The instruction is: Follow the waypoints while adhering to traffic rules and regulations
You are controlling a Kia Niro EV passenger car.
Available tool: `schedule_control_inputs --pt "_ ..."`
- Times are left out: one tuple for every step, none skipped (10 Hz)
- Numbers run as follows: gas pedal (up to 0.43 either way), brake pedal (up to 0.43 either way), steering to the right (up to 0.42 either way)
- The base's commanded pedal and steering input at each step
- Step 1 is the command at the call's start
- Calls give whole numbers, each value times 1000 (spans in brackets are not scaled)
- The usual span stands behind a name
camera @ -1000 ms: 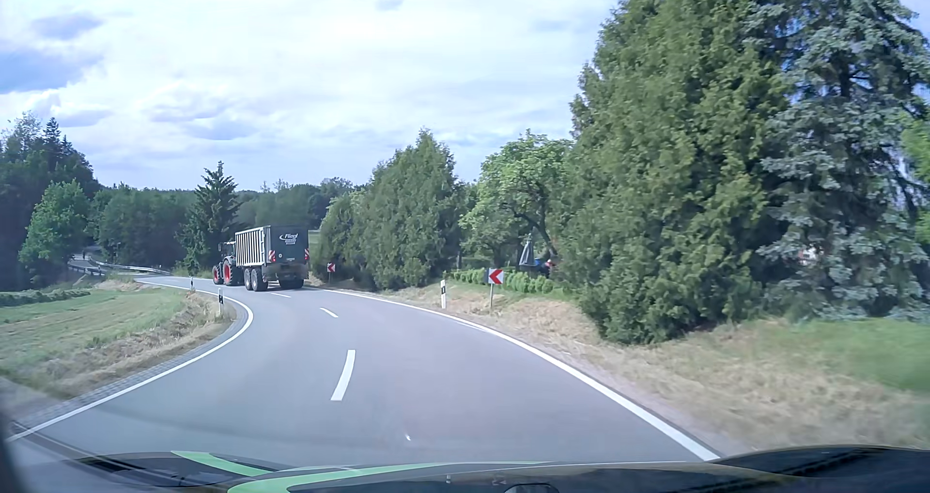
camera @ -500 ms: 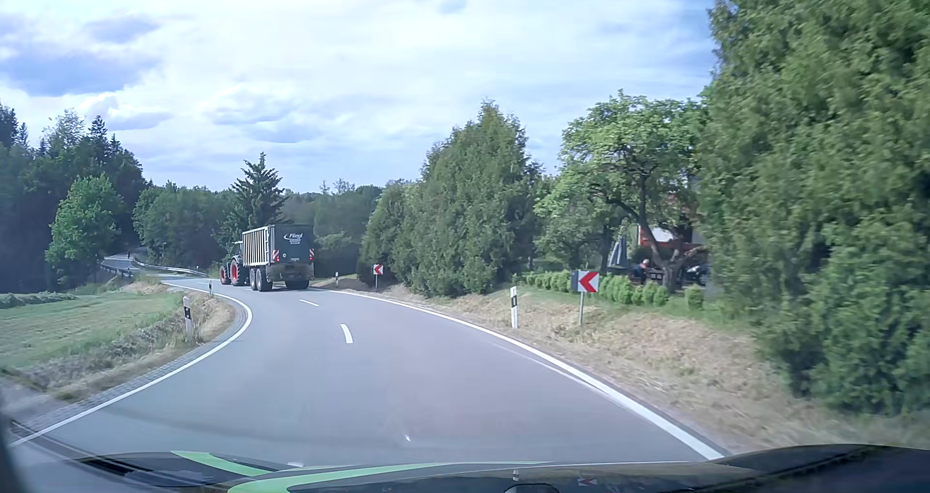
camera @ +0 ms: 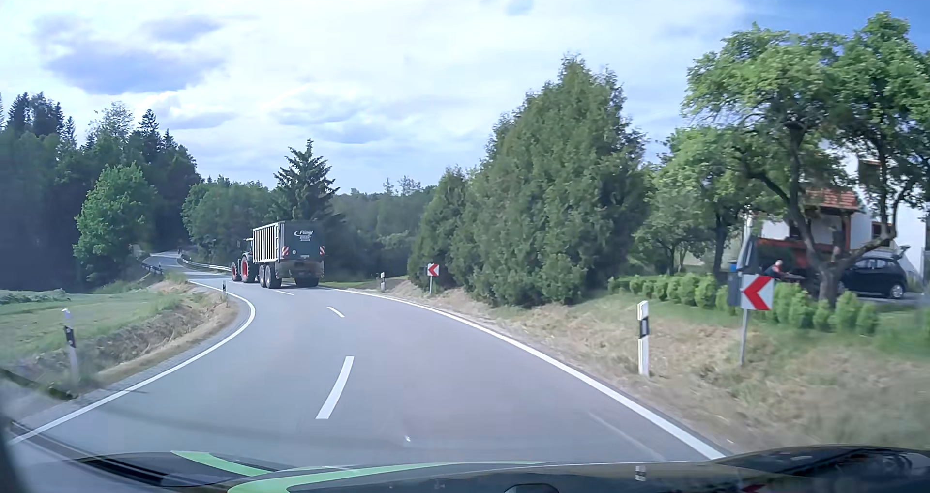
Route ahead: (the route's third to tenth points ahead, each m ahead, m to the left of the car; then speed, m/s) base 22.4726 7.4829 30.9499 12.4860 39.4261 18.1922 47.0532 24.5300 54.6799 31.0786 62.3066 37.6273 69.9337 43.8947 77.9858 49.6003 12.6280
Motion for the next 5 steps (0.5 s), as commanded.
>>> schedule_control_inputs --pt "0 30 -90" --pt "0 43 -90" --pt "0 43 -90" --pt "0 0 -90" --pt "0 0 -90"
